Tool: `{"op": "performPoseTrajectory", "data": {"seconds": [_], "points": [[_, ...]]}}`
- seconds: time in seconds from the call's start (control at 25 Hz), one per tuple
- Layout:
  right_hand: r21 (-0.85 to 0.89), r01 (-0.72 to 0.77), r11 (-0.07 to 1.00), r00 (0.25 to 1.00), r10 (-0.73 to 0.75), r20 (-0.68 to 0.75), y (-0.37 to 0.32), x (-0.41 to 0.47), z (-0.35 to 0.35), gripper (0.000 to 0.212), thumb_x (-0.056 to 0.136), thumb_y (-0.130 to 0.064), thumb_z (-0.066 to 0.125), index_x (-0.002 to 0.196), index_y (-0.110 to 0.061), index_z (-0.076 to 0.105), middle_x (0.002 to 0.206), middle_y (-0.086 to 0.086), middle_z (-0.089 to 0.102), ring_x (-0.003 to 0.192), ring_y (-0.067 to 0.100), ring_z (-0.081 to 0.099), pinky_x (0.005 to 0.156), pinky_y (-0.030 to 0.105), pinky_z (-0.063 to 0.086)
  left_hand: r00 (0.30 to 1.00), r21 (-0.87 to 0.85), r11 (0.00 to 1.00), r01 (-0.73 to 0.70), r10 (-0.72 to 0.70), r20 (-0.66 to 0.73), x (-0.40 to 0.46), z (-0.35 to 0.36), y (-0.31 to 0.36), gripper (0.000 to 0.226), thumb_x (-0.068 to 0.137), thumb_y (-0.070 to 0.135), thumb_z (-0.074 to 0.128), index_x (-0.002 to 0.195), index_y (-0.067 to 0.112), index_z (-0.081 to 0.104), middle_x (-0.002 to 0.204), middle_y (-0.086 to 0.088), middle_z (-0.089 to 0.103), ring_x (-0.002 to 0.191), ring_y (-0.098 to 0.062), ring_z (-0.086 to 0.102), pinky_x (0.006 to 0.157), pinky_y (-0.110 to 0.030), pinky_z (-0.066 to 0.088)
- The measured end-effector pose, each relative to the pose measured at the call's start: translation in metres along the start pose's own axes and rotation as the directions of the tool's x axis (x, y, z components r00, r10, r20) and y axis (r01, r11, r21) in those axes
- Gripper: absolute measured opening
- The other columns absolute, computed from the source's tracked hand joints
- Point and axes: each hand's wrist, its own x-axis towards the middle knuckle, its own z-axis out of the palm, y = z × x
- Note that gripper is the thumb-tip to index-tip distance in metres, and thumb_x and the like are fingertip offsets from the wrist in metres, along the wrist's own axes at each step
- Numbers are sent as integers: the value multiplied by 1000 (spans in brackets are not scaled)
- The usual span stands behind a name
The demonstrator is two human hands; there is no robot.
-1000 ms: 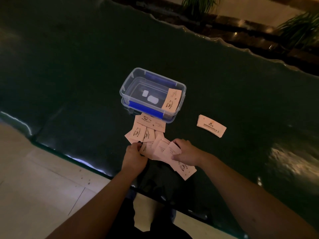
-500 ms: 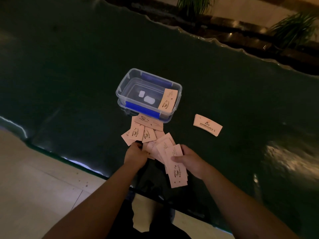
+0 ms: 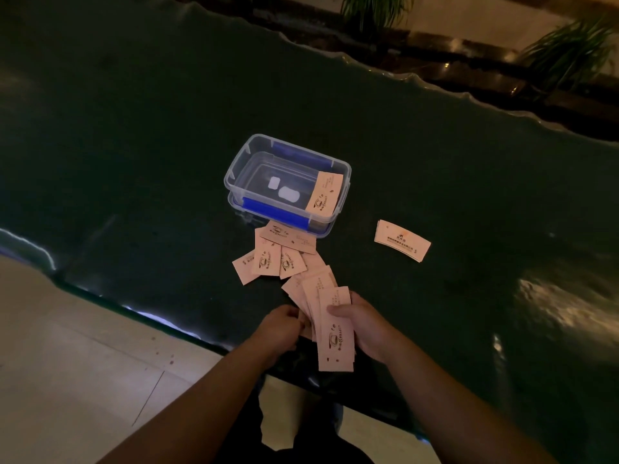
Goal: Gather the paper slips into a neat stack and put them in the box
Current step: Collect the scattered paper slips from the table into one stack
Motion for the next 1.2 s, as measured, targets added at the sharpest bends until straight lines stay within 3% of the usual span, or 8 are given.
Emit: {"op": "performPoseTrajectory", "data": {"seconds": [0.24,0.44,0.64,0.76,0.84,1.0,1.12,1.2], "points": [[-81,-14,997,1000,14,-6,4,-5,-1,54,100,-18,64,149,-30,47,129,8,71,114,30,71,103,57,55,993,187,977,-107,97,66,-4,1,2,24,96,8,53,94,28,66,99,2,70,88,-15,69,67,-28,57],[-104,5,995,1000,-6,-11,15,-11,-23,60,100,-19,62,155,-31,40,133,10,68,118,32,69,106,58,52,928,310,938,-156,247,-280,12,-32,26,16,96,30,64,111,28,67,109,5,67,89,-6,61,73,-29,51],[11,38,999,998,-38,-47,17,-15,-35,58,102,-11,58,155,-30,41,136,9,66,118,31,67,90,47,55,814,165,965,-205,262,-518,44,-78,76,49,93,29,67,139,20,52,133,-6,57,102,-20,67,82,-40,61],[107,79,991,996,-73,-60,15,-14,-37,53,101,-8,58,149,-28,47,135,9,68,117,31,68,84,45,54,843,138,975,-175,221,-491,63,-96,94,40,95,28,64,133,19,56,111,-4,67,81,-14,67,58,-28,52],[147,91,985,995,-82,-64,12,-13,-38,51,101,-8,58,146,-31,49,135,8,68,119,31,67,85,46,53,857,146,974,-174,223,-465,71,-98,99,25,96,26,63,120,21,61,101,-1,70,74,-11,65,53,-25,47],[223,100,970,994,-90,-56,6,-8,-38,49,99,-10,58,143,-33,53,137,9,68,125,33,63,98,54,49,874,121,978,-168,204,-441,76,-96,101,14,98,16,59,111,20,62,100,-1,67,79,-14,65,61,-28,53],[254,99,962,995,-89,-52,0,-6,-36,47,98,-12,60,140,-33,56,137,11,67,127,36,61,110,62,43,923,-99,988,-117,71,-377,69,-93,93,9,97,11,59,104,13,65,104,-7,71,88,-21,69,75,-36,61],[270,94,958,995,-82,-56,-6,-5,-33,46,98,-13,61,140,-34,57,136,12,67,127,37,61,111,63,42,954,-174,980,-93,37,-299,62,-91,83,11,95,9,63,104,13,67,104,-6,72,89,-19,71,72,-33,64]]}}
